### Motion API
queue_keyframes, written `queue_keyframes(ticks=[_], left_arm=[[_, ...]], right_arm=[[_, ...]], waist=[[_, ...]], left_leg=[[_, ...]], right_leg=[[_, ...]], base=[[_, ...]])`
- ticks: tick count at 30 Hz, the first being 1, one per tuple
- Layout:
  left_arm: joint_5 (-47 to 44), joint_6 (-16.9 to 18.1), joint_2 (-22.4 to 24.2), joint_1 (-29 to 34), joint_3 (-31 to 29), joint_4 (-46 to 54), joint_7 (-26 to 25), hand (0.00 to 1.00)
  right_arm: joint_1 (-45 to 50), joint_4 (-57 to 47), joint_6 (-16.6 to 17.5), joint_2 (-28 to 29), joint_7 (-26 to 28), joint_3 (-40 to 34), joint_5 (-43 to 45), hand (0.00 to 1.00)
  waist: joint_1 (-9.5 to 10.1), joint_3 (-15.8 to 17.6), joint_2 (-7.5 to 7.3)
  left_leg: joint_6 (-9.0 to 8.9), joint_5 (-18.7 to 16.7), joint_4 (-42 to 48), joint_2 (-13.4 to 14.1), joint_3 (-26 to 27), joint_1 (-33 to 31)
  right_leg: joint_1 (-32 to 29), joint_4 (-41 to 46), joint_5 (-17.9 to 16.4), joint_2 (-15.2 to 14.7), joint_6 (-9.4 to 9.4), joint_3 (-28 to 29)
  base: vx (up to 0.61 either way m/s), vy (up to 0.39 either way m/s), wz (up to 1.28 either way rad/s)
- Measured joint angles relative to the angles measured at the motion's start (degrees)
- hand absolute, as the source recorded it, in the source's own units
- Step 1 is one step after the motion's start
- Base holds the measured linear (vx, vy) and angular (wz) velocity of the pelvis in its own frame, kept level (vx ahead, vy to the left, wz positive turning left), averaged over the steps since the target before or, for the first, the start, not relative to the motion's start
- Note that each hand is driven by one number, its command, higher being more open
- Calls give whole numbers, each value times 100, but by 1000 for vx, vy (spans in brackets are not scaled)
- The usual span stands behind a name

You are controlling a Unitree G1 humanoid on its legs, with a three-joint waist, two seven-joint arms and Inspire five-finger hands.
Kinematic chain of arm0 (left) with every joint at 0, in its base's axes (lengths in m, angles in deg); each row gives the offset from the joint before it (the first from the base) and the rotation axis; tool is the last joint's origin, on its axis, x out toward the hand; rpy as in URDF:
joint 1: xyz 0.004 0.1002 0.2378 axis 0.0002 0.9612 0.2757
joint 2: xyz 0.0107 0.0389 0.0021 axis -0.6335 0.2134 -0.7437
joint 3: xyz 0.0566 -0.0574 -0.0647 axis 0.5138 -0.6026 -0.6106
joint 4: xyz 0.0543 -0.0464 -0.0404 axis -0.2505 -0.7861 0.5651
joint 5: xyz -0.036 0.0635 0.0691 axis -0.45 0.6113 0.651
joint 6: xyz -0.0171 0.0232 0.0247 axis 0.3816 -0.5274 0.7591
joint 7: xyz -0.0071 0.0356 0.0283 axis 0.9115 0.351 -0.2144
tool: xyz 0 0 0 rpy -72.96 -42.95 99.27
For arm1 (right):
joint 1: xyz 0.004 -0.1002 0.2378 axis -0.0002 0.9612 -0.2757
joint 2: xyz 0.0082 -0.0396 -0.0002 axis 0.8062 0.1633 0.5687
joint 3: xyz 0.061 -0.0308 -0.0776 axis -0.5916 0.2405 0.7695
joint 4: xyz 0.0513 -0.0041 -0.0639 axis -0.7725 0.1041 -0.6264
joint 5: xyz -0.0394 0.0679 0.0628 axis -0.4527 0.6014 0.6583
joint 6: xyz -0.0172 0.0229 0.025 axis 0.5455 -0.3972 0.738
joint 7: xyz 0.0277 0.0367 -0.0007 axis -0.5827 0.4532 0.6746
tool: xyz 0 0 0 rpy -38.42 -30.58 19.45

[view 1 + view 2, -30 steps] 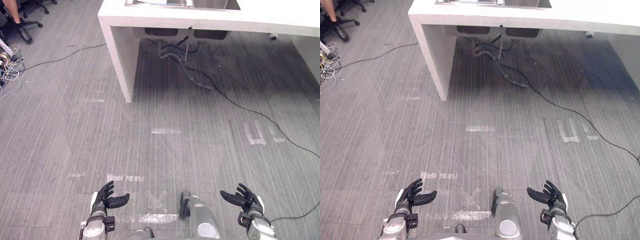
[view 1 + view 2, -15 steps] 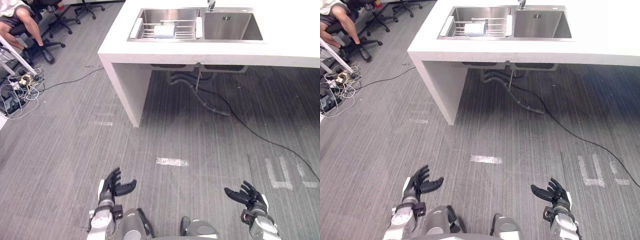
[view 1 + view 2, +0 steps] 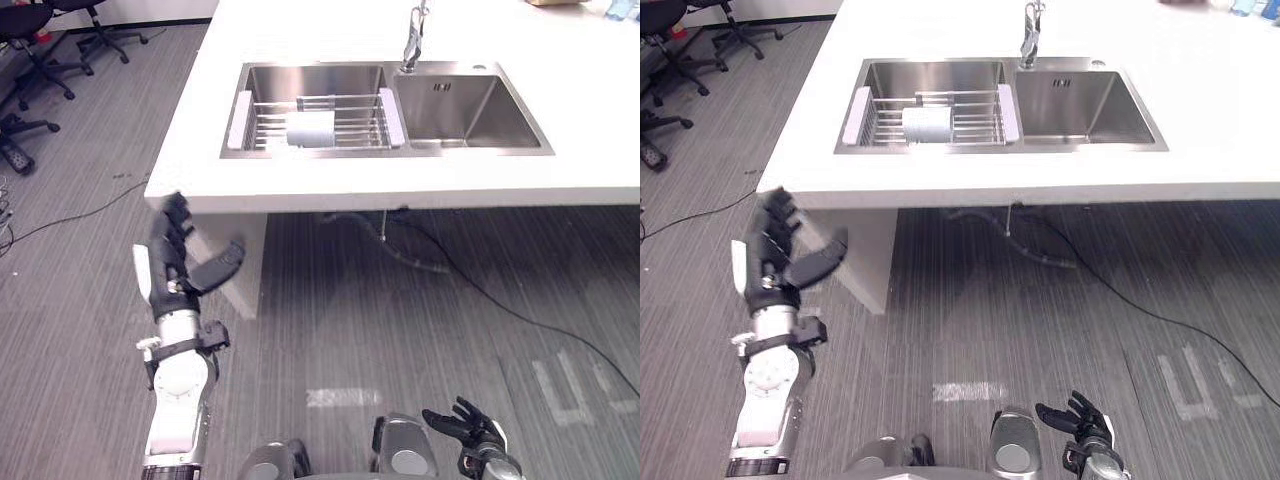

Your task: Walk over to the sink, pick up the cup, carry it to the dishwasher, place the cup inside the dishwasher, then close the dishwasher door

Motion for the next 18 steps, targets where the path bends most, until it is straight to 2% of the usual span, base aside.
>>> queue_keyframes(ticks=[1,2,3,4,5,6,7,8,9,10,11,13,15,16,17,18], left_arm=[[58,11,-16,-137,-57,-4,-46,90],[108,11,-66,-216,-98,-15,-84,90],[229,9,-221,-333,-74,-48,-115,90],[336,20,-270,-403,-43,-103,-111,90],[411,-7,-494,-643,24,-176,-53,90],[511,-10,-733,-990,180,-388,40,90],[552,-9,-843,-1152,262,-497,95,90],[598,0,-1041,-1440,373,-696,217,90],[650,3,-1147,-1569,417,-779,279,90],[796,15,-1488,-1812,525,-939,450,90],[864,17,-1681,-1918,607,-1015,533,90],[1066,38,-1958,-2006,658,-1026,769,90],[1205,43,-2197,-2103,766,-1027,942,90],[1335,46,-2294,-2163,886,-1050,1088,90],[1420,48,-2338,-2212,1033,-1097,1176,90],[1581,62,-2428,-2243,1276,-1166,1328,90]], right_arm=[[3,-83,0,-37,25,-1,-1,90],[55,-145,2,-47,29,0,-1,90],[221,-268,26,-89,52,5,-1,90],[258,-279,55,-243,64,0,-1,90],[267,-342,66,-341,74,-60,0,90],[277,-345,53,-452,107,-143,-1,90],[287,-352,54,-509,127,-141,2,90],[294,-386,54,-586,172,-112,2,90],[294,-412,55,-596,189,-111,2,90],[287,-513,69,-574,221,-111,0,90],[306,-560,96,-579,246,-113,0,90],[323,-598,129,-627,261,-115,1,90],[345,-580,125,-635,252,-122,1,90],[399,-581,122,-624,278,-117,0,90],[462,-584,119,-628,290,-116,-1,90],[553,-558,108,-653,303,-111,-3,90]], waist=[[-68,11,47],[-95,-12,34],[-199,-61,17],[-203,-112,223],[-206,-133,261],[-230,-136,258],[-263,-134,257],[-291,-120,245],[-274,-100,226],[-260,-100,247],[-263,-94,231],[-242,-84,200],[-212,-106,238],[-209,-107,240],[-211,-130,286],[-210,-206,508]], left_leg=[[-34,-2,-38,54,-35,152],[-145,-16,-41,57,-47,250],[-392,-150,4,83,-157,485],[-512,-222,83,279,-208,612],[-672,-39,352,315,-317,575],[-759,277,751,314,-380,526],[-809,481,1114,348,-381,420],[-859,1011,2112,527,-297,96],[-842,942,2618,695,-210,-81],[-701,573,3566,1045,101,-463],[-635,445,3720,1127,207,-637],[-506,299,3333,1101,343,-962],[-437,254,2427,925,325,-1284],[-454,331,1597,711,284,-1383],[-485,726,829,526,189,-1397],[-243,1502,76,464,76,-1377]], right_leg=[[-137,-721,297,112,-8,95],[-147,-1269,620,188,-1,199],[-45,-1757,1906,307,-84,451],[-77,-1355,1888,407,-233,443],[-115,-876,1464,344,-286,493],[37,-650,1168,222,-311,400],[196,-667,1060,175,-330,334],[617,-930,944,155,-348,281],[839,-1126,923,195,-359,265],[1402,-1602,923,305,-360,196],[1687,-1823,924,308,-358,156],[2041,-2184,933,289,-301,127],[2234,-2397,959,262,-219,76],[2336,-2463,950,211,-129,20],[2379,-2448,900,203,-40,-24],[2403,-2376,729,370,159,-54]], base=[[552,-147,33],[599,-187,50],[537,-185,42],[668,-209,42],[722,-269,32],[569,-208,38],[596,-273,41],[274,-131,22],[494,-225,3],[353,-136,-8],[403,-148,-6],[267,-22,-2],[242,73,6],[238,147,21],[280,211,26],[223,187,21]])
